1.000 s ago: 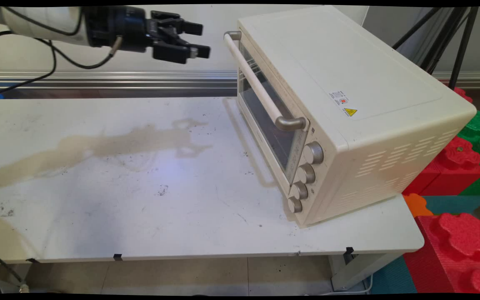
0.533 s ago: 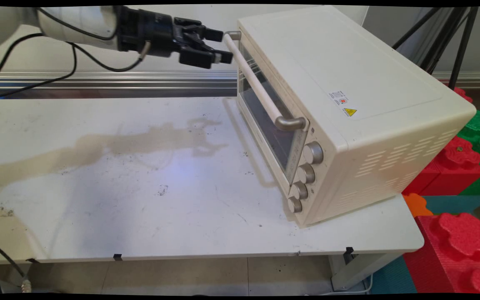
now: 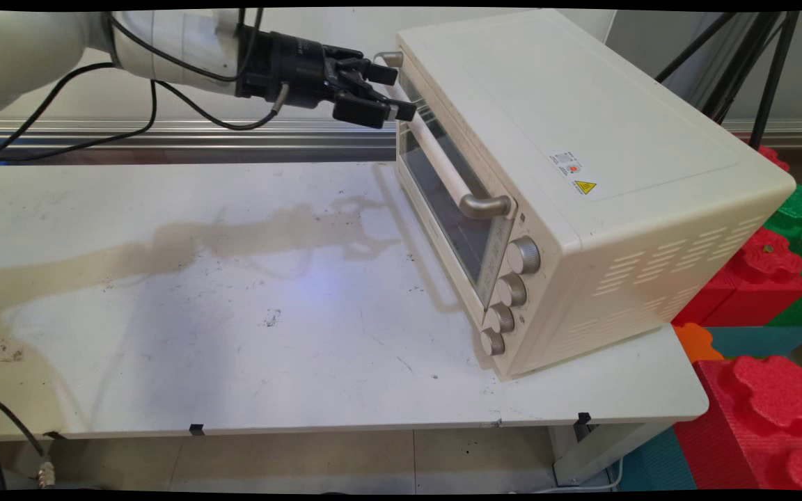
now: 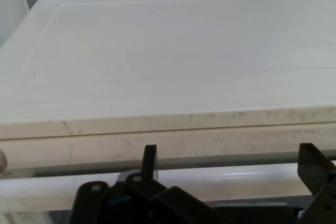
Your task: Open the oven
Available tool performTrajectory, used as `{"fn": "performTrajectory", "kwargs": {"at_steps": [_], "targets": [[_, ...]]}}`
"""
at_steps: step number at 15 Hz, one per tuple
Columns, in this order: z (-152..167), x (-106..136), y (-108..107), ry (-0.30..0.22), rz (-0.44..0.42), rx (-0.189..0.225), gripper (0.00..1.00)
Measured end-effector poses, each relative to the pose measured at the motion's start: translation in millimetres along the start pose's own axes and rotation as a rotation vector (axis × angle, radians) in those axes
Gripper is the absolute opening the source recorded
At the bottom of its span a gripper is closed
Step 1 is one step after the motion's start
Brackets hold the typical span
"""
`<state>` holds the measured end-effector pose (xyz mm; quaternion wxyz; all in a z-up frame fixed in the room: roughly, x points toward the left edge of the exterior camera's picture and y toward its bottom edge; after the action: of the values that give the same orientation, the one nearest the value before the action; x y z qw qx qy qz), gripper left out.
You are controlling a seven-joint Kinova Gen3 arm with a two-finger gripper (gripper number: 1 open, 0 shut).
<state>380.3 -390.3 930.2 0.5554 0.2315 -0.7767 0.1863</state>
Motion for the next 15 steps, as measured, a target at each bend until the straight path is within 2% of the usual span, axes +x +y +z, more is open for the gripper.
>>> {"fn": "performTrajectory", "kwargs": {"at_steps": [10,11,15], "targets": [[16.6,2.4,-3.6,-0.006,0.012,0.016,1.00],[17.9,2.7,-3.8,-0.007,0.014,0.017,0.00],[22.0,2.7,-4.3,-0.011,0.019,0.015,0.00]]}}
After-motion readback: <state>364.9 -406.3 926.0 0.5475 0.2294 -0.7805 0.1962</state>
